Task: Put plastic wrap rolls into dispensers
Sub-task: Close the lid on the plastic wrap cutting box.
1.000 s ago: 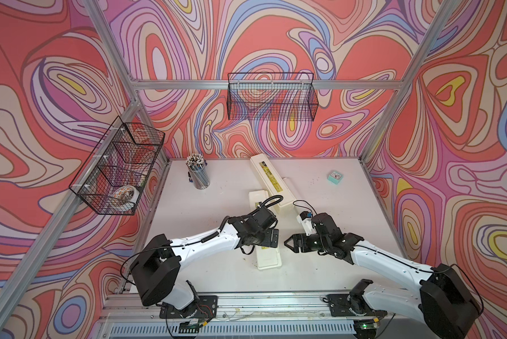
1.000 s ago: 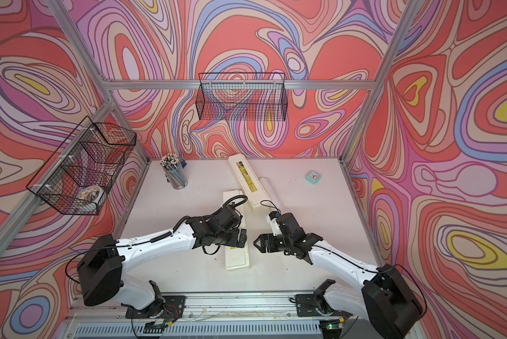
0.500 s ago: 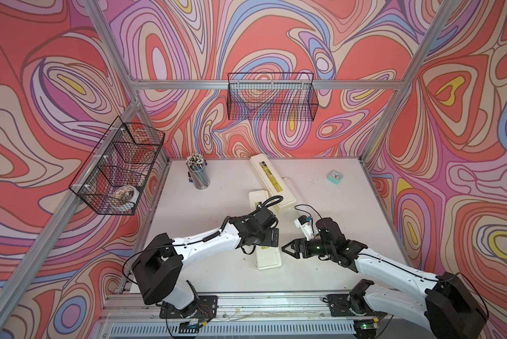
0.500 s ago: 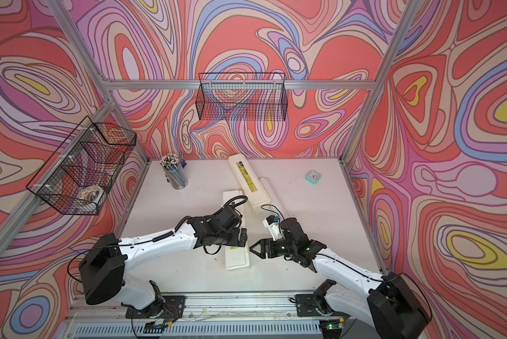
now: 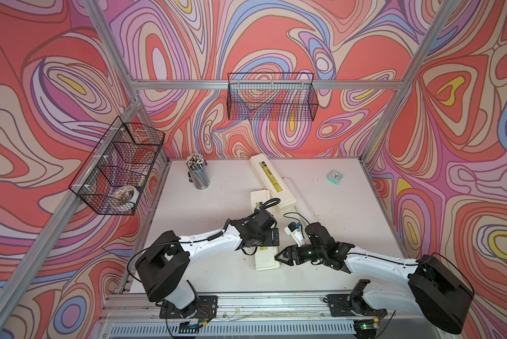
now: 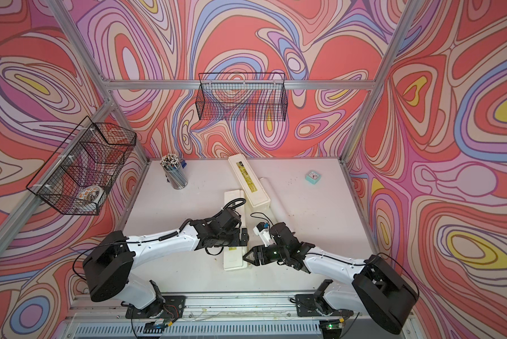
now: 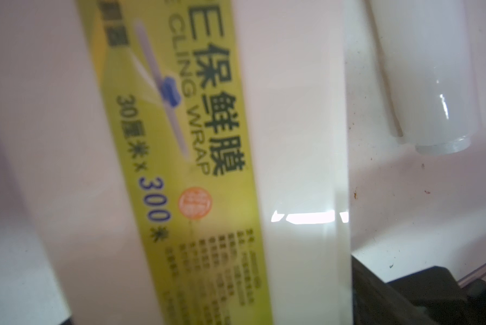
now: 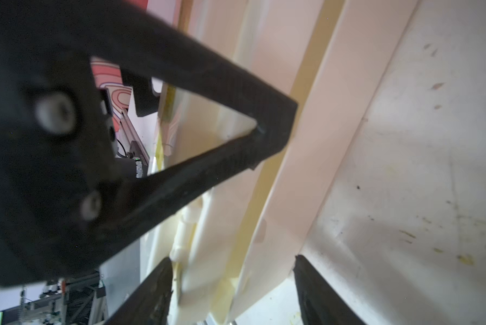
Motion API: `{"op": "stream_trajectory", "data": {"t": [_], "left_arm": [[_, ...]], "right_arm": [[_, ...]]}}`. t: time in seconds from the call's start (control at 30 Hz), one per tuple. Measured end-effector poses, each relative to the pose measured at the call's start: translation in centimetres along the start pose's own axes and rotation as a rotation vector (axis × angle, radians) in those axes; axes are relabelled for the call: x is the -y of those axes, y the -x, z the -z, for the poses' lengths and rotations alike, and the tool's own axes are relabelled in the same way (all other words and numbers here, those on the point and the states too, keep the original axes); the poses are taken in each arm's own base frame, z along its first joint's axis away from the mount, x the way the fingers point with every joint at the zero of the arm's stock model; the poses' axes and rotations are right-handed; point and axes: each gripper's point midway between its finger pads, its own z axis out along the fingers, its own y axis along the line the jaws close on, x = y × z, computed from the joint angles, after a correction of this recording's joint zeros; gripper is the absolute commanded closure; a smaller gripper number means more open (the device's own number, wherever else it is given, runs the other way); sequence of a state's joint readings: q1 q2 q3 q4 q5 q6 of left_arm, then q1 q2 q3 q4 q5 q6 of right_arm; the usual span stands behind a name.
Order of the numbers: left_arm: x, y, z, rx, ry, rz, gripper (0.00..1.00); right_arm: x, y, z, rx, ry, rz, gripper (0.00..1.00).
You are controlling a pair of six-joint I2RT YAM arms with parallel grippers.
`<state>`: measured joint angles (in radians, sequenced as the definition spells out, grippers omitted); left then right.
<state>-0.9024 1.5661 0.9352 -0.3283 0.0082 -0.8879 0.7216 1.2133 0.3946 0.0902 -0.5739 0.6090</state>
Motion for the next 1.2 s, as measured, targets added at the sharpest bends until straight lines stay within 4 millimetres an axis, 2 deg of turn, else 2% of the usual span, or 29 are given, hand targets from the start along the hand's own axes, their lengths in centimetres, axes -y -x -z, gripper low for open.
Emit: {"op": "stream_trajectory", "data": {"t": [0.2,0.4,0.77,1.03,1.2], "left_arm": [[0.3,-0.1,-0.1,-0.01,-0.014,0.022,0.0],[1.3,0.1,0.2,-0.018,-0.047,0.045,0.0],[1.6,0.3,0.4,-0.02,-0.051,0.078,0.0],[2.3,0.8,0.4,-0.018,-0.06,0.105,0.0],[2.5,0.9,0.5,-0.018,-0.064,0.109,0.0]], "right_arm": [[-1.6,1.1,1.0,0.056,0.039,0.042,0.15],[-2.0,1.5,1.2,0.063,0.043,0.065,0.16],[-1.4,1.2,1.0,0.052,0.017,0.059,0.24],[-0.1,0.8,0.9,0.041,-0.041,0.036,0.22],[0.0,1.0,1.0,0.053,-0.054,0.049,0.24]]}}
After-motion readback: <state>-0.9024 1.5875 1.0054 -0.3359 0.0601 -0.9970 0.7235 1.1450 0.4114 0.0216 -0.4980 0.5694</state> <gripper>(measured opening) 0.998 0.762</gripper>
